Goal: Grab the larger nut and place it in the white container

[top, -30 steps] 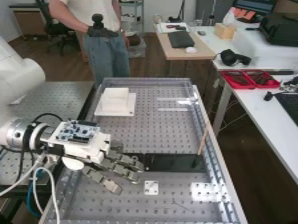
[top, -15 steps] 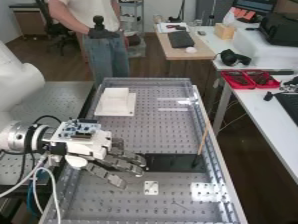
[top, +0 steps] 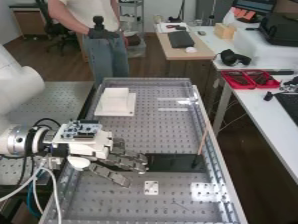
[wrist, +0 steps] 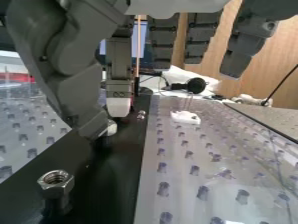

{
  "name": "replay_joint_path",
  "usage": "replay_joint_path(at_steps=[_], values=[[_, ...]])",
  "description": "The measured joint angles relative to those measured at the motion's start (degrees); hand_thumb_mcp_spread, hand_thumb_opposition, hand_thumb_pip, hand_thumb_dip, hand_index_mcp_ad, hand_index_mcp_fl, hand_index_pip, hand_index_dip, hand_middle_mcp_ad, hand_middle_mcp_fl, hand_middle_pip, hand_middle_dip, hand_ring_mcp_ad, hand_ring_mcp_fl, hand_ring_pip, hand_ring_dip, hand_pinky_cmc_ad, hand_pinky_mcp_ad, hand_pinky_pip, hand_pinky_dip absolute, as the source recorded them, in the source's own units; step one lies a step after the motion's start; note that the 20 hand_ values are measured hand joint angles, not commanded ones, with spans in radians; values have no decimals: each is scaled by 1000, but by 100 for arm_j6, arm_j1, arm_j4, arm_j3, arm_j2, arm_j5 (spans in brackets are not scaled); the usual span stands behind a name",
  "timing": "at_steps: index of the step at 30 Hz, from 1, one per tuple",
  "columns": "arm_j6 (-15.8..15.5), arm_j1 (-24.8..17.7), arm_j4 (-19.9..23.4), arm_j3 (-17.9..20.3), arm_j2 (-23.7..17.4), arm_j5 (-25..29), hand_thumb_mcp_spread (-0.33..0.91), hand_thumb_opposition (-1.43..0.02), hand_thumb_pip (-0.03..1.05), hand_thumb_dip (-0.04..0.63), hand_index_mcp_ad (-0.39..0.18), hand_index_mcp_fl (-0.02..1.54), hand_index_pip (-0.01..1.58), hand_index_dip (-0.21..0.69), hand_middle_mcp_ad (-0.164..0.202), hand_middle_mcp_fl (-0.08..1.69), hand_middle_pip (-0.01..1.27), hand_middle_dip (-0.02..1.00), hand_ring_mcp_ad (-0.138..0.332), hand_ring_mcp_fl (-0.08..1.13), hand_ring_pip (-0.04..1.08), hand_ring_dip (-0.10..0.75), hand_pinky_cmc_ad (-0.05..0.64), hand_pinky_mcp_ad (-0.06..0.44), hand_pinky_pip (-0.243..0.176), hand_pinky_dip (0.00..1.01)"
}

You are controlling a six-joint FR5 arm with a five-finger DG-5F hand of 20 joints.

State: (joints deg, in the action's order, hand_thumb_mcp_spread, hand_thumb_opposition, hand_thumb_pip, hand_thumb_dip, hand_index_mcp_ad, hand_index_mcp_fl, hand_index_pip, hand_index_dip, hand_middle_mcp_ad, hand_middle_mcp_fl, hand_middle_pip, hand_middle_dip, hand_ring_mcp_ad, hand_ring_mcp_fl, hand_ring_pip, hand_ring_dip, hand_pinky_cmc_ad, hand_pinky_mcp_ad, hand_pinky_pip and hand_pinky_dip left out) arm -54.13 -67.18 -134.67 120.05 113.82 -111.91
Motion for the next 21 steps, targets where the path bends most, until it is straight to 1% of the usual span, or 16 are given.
replay_joint_path(at_steps=[2,6,16,21], values=[[0,1,-13,1,0,-19,340,-852,784,204,-180,12,1541,264,75,19,131,253,126,5,93,119,349,295,-66,330],[36,1,6,16,-5,-7,340,-852,784,204,-183,12,1539,246,77,19,131,253,126,5,93,119,349,295,-66,330],[60,2,-52,46,-104,-2,340,-852,798,204,-180,12,1543,250,77,17,131,253,129,5,93,119,349,295,-59,332],[-14,6,-110,32,-132,-77,340,-852,798,204,-183,14,1543,241,75,17,131,253,126,5,93,119,349,295,-59,333]])
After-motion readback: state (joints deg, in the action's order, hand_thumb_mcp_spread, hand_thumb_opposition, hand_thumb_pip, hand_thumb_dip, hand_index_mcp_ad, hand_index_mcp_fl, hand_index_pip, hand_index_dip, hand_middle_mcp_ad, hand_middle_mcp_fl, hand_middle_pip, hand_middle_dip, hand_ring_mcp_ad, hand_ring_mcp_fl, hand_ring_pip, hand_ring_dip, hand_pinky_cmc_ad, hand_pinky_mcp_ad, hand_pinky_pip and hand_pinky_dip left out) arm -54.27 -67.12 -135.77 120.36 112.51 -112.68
